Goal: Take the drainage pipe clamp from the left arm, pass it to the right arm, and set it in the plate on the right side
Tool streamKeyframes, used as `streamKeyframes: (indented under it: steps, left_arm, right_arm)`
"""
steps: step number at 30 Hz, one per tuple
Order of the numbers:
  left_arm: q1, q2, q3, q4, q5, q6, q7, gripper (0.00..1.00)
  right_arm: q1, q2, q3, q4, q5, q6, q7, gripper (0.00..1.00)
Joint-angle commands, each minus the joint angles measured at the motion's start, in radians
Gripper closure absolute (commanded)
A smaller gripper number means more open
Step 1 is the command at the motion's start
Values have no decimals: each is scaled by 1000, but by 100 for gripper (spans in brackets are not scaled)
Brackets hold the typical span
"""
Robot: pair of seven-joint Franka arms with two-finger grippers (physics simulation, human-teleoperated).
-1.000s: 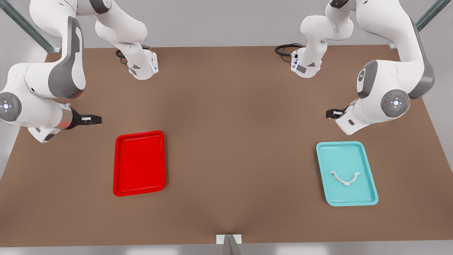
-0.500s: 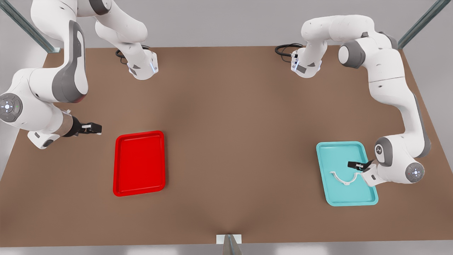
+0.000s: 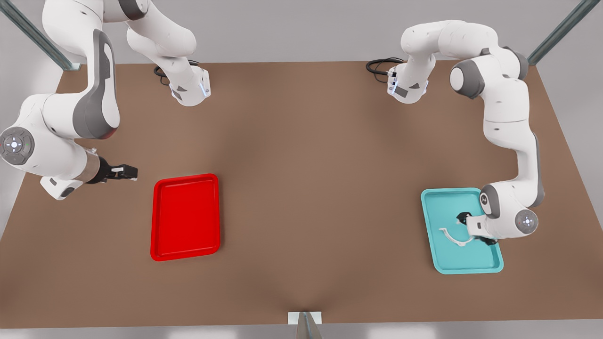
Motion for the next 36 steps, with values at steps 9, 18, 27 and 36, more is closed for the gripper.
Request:
streamKeyframes:
  steps: [9, 18, 27, 36]
  left_arm:
    - [5, -6, 2, -4, -3, 123, 311, 41]
    - [3, -9, 2, -7, -3, 93, 291, 61]
    - [5, -9, 2, -6, -3, 86, 291, 61]
    - [5, -3, 2, -4, -3, 84, 289, 79]
  right_arm:
    - [0, 0, 0, -8, 1, 2, -6, 0]
    - [0, 0, 0, -9, 1, 2, -6, 0]
    - [2, 5, 0, -9, 1, 2, -6, 0]
    - [2, 7, 0, -9, 1, 2, -10, 0]
